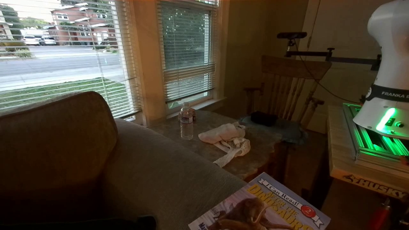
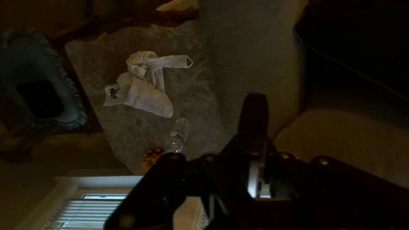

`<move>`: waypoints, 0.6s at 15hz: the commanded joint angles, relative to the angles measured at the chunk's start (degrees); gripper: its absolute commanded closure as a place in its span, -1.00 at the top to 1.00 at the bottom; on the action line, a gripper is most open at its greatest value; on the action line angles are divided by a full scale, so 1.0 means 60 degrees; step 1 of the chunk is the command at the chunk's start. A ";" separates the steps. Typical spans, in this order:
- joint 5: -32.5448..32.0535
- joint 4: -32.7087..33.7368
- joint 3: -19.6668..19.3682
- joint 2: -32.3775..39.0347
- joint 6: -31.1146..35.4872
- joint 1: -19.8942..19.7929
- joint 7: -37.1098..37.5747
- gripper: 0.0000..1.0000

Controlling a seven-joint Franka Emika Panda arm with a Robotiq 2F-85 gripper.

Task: Put the grey remote control on the table.

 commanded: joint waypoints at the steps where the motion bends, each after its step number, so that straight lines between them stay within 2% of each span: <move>1: -0.0155 -0.0068 0.0163 0.0335 0.0430 -0.0552 -0.1578 -0.92; 5: 0.0039 -0.0084 0.0325 0.0942 0.1138 -0.1174 -0.3231 -0.92; 8: 0.0070 -0.0085 0.0311 0.1189 0.1466 -0.1406 -0.3453 -0.92; 9: -0.0006 -0.0087 0.0228 0.1203 0.1274 -0.1346 -0.3240 -0.69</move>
